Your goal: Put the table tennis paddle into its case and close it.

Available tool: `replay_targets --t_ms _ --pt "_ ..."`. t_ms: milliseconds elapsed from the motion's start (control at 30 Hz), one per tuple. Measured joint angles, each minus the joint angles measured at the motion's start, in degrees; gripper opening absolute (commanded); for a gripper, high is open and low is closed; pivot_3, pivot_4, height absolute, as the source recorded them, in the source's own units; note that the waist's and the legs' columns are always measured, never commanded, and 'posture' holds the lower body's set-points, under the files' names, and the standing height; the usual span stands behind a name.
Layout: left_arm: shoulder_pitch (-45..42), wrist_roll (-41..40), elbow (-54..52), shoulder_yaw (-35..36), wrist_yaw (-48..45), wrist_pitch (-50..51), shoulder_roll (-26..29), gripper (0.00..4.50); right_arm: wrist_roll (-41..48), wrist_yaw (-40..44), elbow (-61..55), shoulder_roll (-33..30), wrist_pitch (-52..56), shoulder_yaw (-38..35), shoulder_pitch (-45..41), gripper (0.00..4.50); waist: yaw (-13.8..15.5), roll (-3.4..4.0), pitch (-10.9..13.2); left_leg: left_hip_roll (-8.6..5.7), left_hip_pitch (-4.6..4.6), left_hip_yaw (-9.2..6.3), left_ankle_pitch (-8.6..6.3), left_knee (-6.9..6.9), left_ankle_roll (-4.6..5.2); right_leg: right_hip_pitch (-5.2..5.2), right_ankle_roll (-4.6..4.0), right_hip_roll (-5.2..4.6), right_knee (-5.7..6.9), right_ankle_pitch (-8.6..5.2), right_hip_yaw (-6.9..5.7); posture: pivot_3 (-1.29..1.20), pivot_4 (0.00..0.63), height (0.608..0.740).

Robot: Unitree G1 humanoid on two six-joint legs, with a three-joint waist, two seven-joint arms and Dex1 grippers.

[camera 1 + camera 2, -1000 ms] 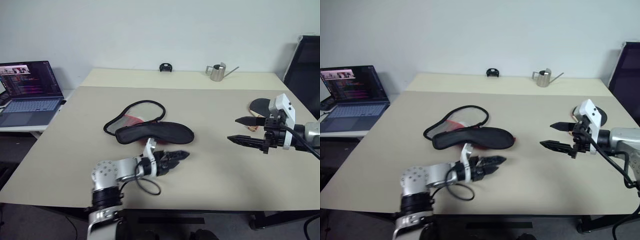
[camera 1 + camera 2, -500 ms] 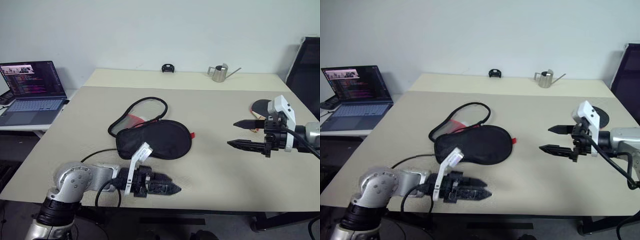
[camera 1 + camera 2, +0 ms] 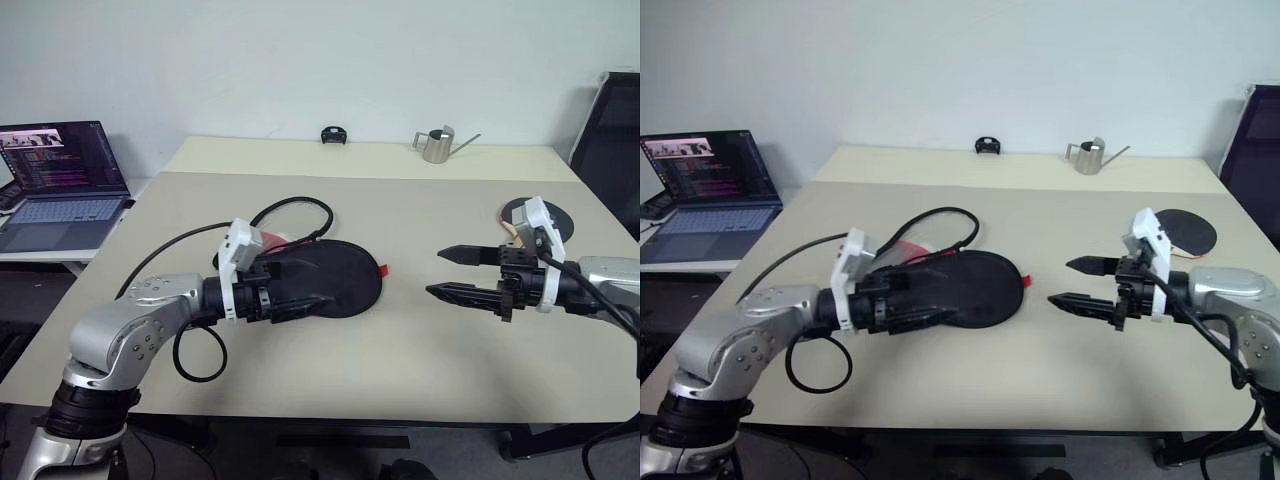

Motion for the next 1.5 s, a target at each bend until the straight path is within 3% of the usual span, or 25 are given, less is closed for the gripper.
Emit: replay_targets --t_ms 333,600,967,1200,1500 --pt "7.3 -2.2 6.8 13.0 -2.5 2.4 6.3 4.47 3.1 -3.3 -2.1 2.4 1.9 1.0 0.3 4.5 -0.2 0.04 0.0 0.03 -0.02 -0.03 -0.01 -0.02 0.01 -0.03 0.01 0.0 0.0 0.0 -0.04 0.0 0.15 0.74" --pt "10.5 -2.6 17.6 20.6 -1.7 5.2 6.9 4.47 3.1 -3.2 -2.1 2.4 1.8 2.0 0.4 4.5 -0.1 0.03 0.0 0.03 -0.01 -0.09 -0.01 -0.02 0.02 -0.03 0.0 -0.02 0.01 0.0 -0.09 0.0 0.15 0.74" --pt "5.2 3.0 29.7 12.1 -1.8 4.3 0.6 4.47 2.7 -2.0 -0.7 2.6 1.6 4.2 -1.4 4.5 0.0 -0.06 0.1 0.03 -0.07 -0.11 -0.01 -0.02 0.01 -0.07 0.0 -0.04 0.0 0.0 -0.11 0.0 0.15 0.74" --pt "-0.8 3.5 30.2 10.7 -1.1 6.1 -2.5 4.47 2.7 -2.3 -0.7 2.4 1.6 4.1 -1.3 4.5 0.0 -0.08 0.1 0.03 -0.81 -0.08 0.02 0.09 -0.03 -0.88 -0.01 -0.03 0.19 0.02 -0.07 0.0 0.15 0.74" --pt "-1.6 -0.3 26.6 11.2 2.9 15.9 -7.4 4.47 3.1 -3.5 -1.6 1.6 1.6 2.5 0.2 4.5 -0.1 -0.08 0.1 0.03 -0.82 -0.01 0.02 0.1 -0.03 -0.91 0.0 -0.03 0.23 0.02 -0.02 0.0 0.15 0.74"
